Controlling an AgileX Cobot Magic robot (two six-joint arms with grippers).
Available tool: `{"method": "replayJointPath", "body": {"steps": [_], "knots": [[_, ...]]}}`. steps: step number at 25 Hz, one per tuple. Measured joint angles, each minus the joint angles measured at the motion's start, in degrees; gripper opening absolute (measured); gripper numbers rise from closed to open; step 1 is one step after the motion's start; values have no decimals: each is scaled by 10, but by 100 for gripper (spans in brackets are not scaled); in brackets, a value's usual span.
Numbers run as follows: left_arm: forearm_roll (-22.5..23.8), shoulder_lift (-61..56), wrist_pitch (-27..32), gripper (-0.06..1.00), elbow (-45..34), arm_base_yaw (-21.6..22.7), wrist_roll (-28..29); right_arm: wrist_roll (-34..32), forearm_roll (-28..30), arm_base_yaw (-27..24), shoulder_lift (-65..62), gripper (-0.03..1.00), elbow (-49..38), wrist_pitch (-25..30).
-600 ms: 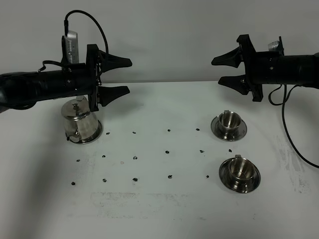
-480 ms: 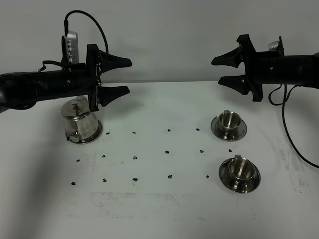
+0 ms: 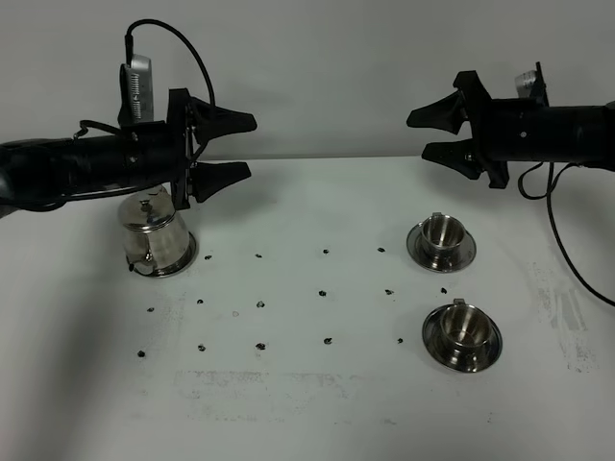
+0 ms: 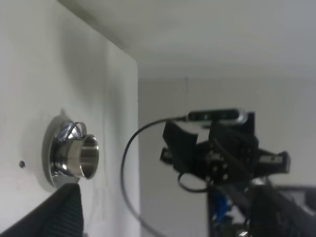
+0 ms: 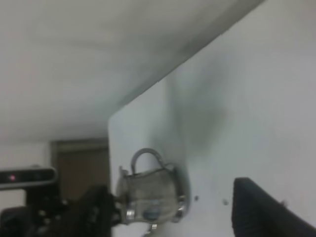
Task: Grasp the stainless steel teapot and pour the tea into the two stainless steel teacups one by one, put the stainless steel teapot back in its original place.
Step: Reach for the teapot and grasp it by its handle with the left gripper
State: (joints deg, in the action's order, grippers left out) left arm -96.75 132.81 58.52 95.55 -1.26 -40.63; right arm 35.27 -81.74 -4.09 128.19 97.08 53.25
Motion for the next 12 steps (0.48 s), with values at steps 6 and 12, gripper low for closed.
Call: {"method": "replayJointPath", "body": {"steps": [6, 12], "knots": [[118, -10, -11, 62, 52, 0, -91, 225, -23, 0, -3, 48, 0, -1], [371, -41, -66, 61, 147, 0, -83, 446, -1, 0, -42, 46, 0, -66]]}}
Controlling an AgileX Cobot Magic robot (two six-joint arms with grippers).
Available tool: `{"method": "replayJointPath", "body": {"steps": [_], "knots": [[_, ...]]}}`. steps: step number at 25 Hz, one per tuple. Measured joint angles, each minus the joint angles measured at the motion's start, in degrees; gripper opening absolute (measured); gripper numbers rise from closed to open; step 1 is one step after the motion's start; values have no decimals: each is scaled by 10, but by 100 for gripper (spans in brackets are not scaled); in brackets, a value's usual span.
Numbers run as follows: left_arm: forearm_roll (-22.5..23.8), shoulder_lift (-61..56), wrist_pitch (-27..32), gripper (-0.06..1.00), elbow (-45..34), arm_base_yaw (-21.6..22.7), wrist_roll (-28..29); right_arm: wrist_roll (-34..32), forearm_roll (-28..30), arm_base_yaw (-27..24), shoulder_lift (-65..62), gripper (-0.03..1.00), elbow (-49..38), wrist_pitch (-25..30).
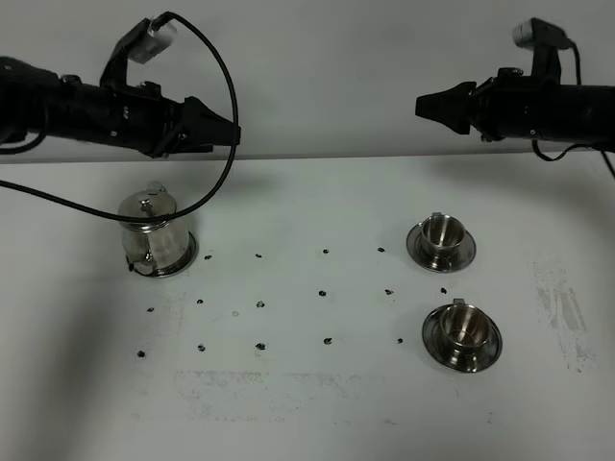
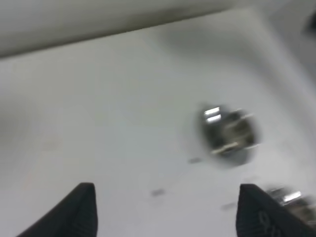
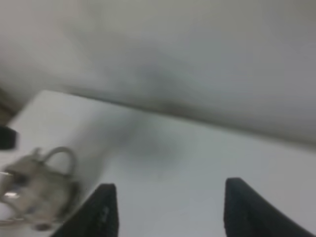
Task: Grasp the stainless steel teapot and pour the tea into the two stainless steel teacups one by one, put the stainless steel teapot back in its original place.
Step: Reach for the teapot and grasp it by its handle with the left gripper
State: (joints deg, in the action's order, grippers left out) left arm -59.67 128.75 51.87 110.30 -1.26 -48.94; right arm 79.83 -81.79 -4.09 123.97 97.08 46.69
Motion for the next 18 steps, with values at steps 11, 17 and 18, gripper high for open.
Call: {"method": "replayJointPath", "body": {"steps": [11, 17, 18], "knots": [[292, -51, -32, 60, 26, 2, 84, -66, 310, 30, -93, 44, 0, -83], [345, -138, -59, 60, -43, 2, 122, -313, 647, 97, -162, 38, 0, -54], [351, -161, -72, 60, -65, 2, 124, -353, 678, 102, -175, 38, 0, -42]]}}
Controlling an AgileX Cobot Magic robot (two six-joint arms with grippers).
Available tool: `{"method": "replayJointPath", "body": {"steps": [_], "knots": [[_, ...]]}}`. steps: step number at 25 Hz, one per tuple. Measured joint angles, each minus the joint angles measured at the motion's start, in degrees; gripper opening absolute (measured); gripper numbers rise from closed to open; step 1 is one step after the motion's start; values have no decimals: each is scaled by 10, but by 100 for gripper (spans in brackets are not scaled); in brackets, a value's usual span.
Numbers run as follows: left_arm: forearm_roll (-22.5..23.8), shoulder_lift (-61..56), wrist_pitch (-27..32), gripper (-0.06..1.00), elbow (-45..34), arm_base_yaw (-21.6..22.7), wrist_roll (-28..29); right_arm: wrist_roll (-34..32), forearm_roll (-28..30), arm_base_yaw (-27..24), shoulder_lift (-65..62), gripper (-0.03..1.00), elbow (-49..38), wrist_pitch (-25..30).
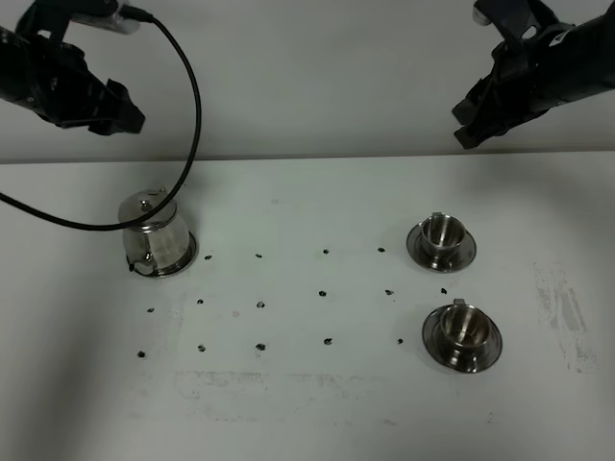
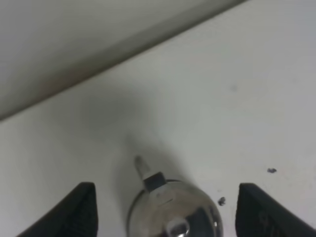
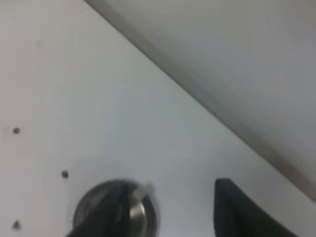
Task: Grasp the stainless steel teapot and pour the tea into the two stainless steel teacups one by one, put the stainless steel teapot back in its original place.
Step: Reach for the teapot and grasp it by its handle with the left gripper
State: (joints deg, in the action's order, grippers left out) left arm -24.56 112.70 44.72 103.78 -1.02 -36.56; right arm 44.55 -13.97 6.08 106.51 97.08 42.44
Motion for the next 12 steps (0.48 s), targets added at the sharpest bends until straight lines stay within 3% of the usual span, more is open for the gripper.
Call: {"method": "replayJointPath", "body": {"steps": [6, 12], "knots": [[17, -110, -78, 60, -134, 0, 3, -208, 78, 2, -94, 37, -48, 32], [28, -156, -97, 60, -192, 0, 3, -313, 84, 1, -234, 37, -176, -1]]}}
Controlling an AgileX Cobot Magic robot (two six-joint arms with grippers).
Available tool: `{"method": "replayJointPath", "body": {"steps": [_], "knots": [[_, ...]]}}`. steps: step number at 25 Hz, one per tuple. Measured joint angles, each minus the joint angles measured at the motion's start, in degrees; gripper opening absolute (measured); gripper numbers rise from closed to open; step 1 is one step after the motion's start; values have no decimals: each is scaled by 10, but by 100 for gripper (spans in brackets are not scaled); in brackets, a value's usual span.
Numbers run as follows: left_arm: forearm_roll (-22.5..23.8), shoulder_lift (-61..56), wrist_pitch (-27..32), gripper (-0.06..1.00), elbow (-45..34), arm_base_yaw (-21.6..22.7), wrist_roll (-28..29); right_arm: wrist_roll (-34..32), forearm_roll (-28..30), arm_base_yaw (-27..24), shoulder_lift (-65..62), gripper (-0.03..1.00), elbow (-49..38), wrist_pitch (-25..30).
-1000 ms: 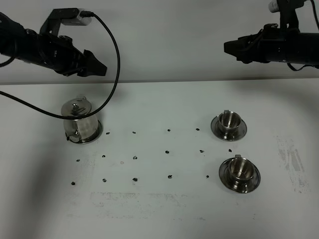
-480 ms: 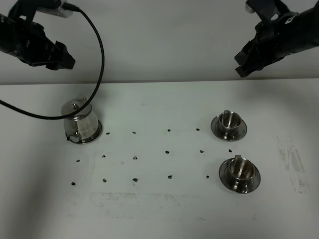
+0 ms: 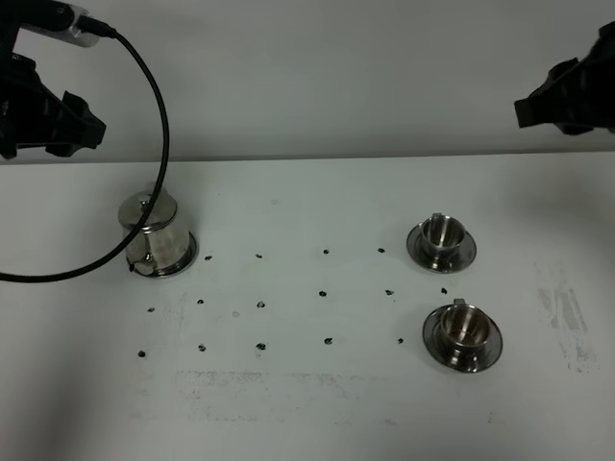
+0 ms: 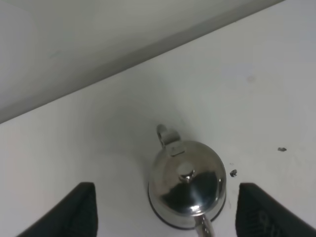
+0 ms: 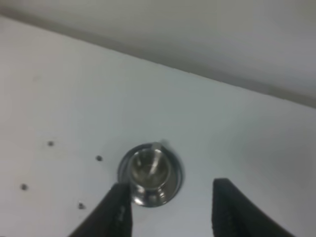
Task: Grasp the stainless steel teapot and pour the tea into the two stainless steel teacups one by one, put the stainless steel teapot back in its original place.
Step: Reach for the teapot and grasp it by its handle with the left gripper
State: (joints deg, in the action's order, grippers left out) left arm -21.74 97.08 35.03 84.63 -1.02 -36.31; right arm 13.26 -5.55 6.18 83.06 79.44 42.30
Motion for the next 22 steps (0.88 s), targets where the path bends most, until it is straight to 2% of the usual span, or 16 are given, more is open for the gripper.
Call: {"method": "replayJointPath", "body": {"steps": [5, 13, 17, 22], "knots": [[29, -7, 9, 60, -3, 0, 2, -36, -2, 0, -120, 37, -103, -13], [40, -7, 3, 60, -3, 0, 4, -58, -2, 0, -328, 37, -291, -13], [40, -7, 3, 60, -3, 0, 4, -59, 4, 0, -438, 37, -353, 35], [41, -8, 2, 60, -3, 0, 13, -59, 2, 0, -557, 37, -376, 124]]}}
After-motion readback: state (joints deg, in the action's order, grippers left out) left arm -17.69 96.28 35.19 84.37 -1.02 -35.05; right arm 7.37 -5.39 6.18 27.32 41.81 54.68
